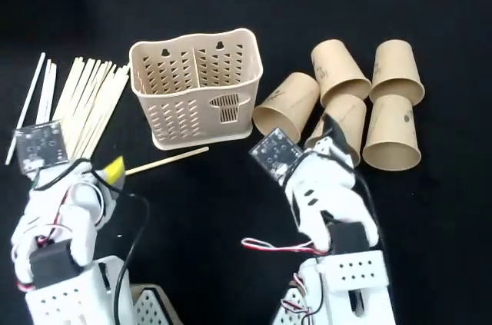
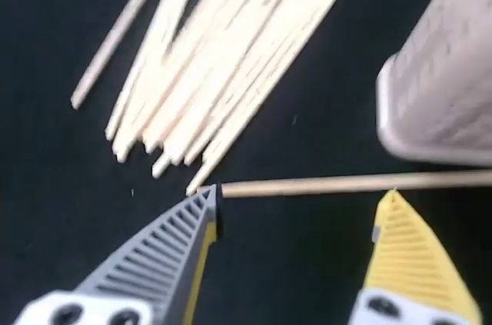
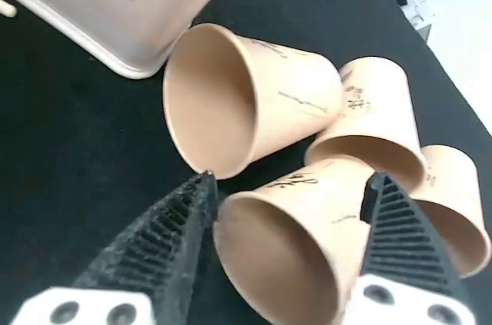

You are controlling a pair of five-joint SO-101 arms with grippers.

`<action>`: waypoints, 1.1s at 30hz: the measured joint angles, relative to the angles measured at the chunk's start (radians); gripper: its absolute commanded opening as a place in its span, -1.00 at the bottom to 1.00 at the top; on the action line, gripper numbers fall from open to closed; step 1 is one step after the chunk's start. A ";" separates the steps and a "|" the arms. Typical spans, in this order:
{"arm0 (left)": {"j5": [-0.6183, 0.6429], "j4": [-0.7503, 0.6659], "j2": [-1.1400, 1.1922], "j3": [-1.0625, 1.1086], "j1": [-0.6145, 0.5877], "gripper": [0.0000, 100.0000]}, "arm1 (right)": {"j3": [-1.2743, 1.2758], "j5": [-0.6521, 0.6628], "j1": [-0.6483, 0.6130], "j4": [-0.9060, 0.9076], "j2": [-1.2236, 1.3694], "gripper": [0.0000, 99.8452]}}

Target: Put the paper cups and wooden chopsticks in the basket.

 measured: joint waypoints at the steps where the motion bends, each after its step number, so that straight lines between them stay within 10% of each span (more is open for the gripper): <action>1: -0.020 -0.025 0.002 0.043 -0.006 -0.36 | 0.009 -0.008 -0.015 -0.014 -0.006 -0.38; 16: -0.066 -0.121 0.012 0.224 -0.015 -0.37 | 0.189 -0.051 -0.061 -0.436 -0.018 -0.38; 33: -0.066 -0.126 0.012 0.227 -0.015 -0.37 | -0.005 -0.133 -0.107 -0.371 0.258 -0.38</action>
